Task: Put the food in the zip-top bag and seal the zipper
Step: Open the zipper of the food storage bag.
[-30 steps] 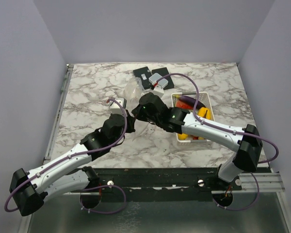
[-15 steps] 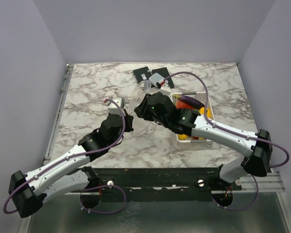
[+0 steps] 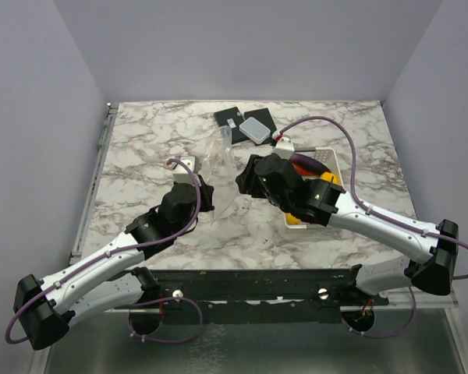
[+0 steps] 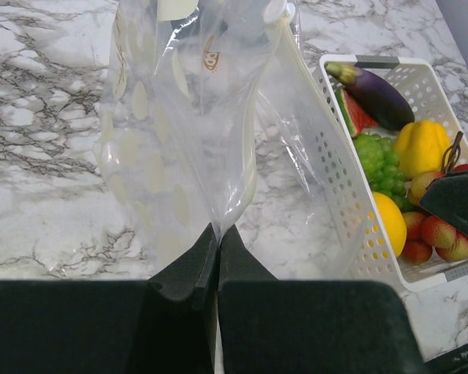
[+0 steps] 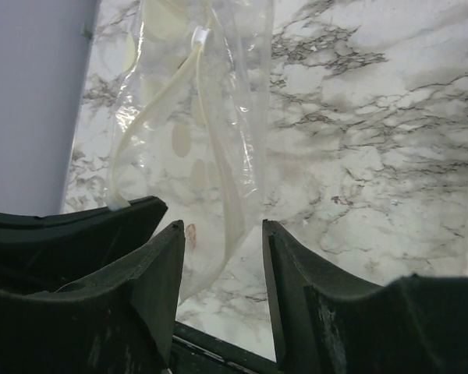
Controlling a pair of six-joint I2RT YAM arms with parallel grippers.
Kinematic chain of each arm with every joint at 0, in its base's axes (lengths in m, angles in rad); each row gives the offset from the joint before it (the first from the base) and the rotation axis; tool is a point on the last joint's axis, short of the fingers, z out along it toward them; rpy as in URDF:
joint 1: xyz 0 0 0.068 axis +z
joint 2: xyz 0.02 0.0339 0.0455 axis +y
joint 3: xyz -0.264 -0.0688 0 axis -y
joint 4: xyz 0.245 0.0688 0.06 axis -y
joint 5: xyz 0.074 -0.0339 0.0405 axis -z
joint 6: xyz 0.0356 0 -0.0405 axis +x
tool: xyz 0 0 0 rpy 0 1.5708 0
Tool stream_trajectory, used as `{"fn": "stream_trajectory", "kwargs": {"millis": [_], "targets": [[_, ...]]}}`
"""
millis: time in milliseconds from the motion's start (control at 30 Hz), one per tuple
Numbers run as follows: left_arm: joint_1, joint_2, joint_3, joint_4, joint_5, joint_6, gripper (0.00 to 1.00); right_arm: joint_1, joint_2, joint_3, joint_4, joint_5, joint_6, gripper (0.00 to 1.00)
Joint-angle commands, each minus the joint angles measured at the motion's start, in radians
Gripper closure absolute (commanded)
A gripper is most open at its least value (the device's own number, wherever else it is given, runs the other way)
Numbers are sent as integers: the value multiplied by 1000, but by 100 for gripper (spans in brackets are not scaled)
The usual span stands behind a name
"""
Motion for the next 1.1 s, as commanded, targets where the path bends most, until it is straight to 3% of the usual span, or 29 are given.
{"fn": "stream_trajectory", "kwargs": {"millis": [0,467,1067], "targets": [[2,-12,17,-28,15,-17,100,1,10,20,-66,75,-85,49],[1,-16,31,-78,52,-21,100,-7,223,254,-124,75,-256,54],[2,-34,44,-103,90,-18,100,-54,343,283,-90,44,-327,63]]}}
